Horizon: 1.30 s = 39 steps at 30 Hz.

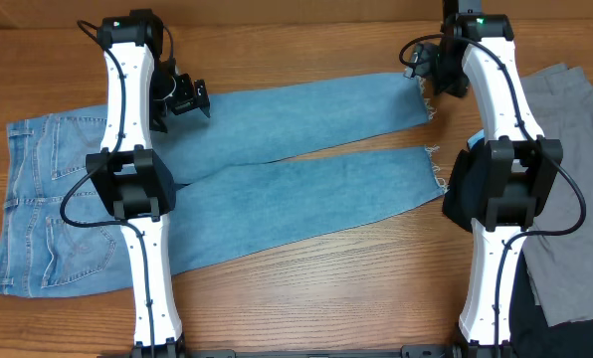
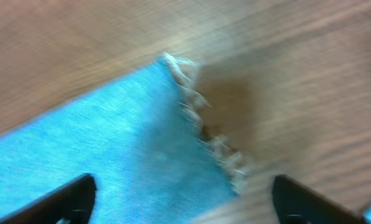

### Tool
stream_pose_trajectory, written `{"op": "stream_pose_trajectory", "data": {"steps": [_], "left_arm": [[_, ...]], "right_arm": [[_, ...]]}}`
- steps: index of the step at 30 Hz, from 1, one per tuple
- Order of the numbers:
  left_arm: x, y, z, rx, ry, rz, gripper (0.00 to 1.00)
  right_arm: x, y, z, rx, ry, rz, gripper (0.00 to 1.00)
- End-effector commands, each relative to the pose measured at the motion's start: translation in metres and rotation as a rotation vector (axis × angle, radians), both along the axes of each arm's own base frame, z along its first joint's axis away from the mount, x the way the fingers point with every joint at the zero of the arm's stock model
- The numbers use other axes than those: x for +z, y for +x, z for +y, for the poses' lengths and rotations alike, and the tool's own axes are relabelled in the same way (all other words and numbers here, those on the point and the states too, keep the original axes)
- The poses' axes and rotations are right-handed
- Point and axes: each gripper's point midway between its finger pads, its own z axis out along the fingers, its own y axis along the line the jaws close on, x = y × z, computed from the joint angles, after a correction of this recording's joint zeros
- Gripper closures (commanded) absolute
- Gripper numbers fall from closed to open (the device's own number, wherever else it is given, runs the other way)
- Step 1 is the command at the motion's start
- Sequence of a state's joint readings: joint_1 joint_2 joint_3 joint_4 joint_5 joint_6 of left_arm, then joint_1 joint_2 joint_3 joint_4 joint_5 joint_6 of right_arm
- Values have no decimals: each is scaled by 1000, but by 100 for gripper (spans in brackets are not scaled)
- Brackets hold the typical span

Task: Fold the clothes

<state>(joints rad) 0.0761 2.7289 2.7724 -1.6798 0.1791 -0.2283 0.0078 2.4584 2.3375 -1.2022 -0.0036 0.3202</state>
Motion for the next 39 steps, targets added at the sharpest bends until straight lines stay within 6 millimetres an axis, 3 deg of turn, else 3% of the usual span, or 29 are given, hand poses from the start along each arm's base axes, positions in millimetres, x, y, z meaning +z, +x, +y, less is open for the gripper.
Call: {"op": "stream_pose_trajectory", "data": {"steps": [1,7,11,12,13,14,16,17,22,26,31,33,39], "left_arm": [[0,-2,0,-16,13,5,0],[-1,-3,0,-16,13,10,0],[0,-3,0,-17,12,11,0],[0,-3,0,-17,12,12,0],[0,-3,0,-18,12,11,0],[0,-3,0,-22,11,10,0],[0,-3,0,-29,11,9,9],[0,-3,0,-28,10,9,11],[4,-3,4,-19,9,1,17],[26,-1,13,-1,15,-46,18],[90,0,27,20,52,-180,11],[114,-2,28,23,65,-231,0],[189,-18,30,29,101,-388,0]], "right_arm": [[-15,-19,-13,-62,-56,79,2],[4,-5,-1,-42,13,4,4],[7,3,28,113,136,-40,1],[6,2,35,151,169,-39,4],[4,1,40,168,191,-32,19],[2,-1,44,183,209,-24,44],[-8,-6,44,178,202,7,92],[-12,-11,43,175,196,26,96],[-13,-21,35,140,167,75,96],[8,-30,21,105,117,81,96],[51,-50,2,24,28,75,96],[62,-58,1,18,24,78,92],[97,-78,1,4,29,63,91]]}}
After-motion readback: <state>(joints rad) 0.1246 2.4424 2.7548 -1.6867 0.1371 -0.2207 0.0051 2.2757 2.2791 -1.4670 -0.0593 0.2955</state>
